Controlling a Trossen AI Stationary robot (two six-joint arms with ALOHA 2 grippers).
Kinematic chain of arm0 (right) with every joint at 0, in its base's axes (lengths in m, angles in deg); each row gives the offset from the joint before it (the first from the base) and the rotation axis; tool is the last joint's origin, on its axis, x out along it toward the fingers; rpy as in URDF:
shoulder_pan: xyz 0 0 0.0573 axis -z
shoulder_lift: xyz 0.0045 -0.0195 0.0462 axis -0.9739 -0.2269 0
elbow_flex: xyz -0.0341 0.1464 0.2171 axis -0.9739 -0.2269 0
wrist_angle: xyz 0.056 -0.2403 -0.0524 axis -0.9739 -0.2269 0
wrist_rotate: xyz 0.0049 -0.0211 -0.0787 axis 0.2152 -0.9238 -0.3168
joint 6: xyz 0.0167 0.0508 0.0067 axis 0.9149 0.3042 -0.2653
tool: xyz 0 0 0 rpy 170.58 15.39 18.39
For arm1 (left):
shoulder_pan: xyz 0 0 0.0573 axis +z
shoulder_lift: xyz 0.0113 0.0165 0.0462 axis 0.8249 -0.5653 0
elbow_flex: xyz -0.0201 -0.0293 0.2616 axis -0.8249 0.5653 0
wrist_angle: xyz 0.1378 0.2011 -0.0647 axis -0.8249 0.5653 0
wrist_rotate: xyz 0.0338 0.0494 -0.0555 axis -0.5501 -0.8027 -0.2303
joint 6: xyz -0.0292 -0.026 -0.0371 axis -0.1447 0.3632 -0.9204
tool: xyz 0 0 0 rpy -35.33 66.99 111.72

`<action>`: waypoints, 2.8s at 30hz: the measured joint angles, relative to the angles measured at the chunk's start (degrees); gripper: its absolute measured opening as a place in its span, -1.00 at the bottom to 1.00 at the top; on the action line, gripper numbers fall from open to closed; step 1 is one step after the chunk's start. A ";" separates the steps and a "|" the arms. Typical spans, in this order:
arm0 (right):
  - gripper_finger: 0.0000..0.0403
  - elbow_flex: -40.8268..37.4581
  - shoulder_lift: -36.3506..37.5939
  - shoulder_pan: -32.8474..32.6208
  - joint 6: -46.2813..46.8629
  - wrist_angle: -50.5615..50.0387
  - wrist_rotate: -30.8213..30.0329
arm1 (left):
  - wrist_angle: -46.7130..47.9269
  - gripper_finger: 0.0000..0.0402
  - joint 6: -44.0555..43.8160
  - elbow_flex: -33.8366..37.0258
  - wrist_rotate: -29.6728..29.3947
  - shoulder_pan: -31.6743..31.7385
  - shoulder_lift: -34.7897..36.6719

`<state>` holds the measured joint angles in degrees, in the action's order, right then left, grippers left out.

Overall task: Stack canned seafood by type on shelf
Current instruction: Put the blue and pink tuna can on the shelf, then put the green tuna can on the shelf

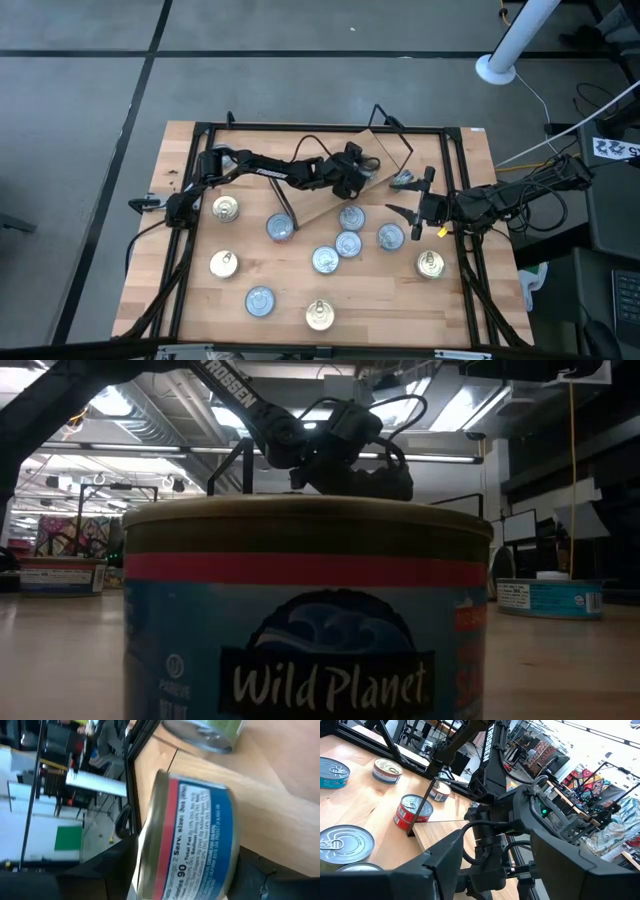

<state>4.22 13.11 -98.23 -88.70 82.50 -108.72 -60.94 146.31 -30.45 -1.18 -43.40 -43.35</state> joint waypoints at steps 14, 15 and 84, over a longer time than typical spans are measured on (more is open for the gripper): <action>0.15 0.00 -0.02 0.02 3.57 -5.90 -1.63 | 7.90 0.32 -10.72 -0.07 -0.68 -0.03 1.30; 0.15 0.00 0.00 0.02 4.65 -6.52 -1.99 | 9.83 0.32 -10.68 -0.07 -0.67 -0.03 1.55; 0.15 0.05 -3.23 19.92 25.18 -28.32 15.25 | 31.40 0.32 -34.40 -4.11 8.28 0.01 32.11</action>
<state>4.27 9.88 -78.31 -63.52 54.18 -93.46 -29.54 111.91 -34.56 7.10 -43.39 -11.24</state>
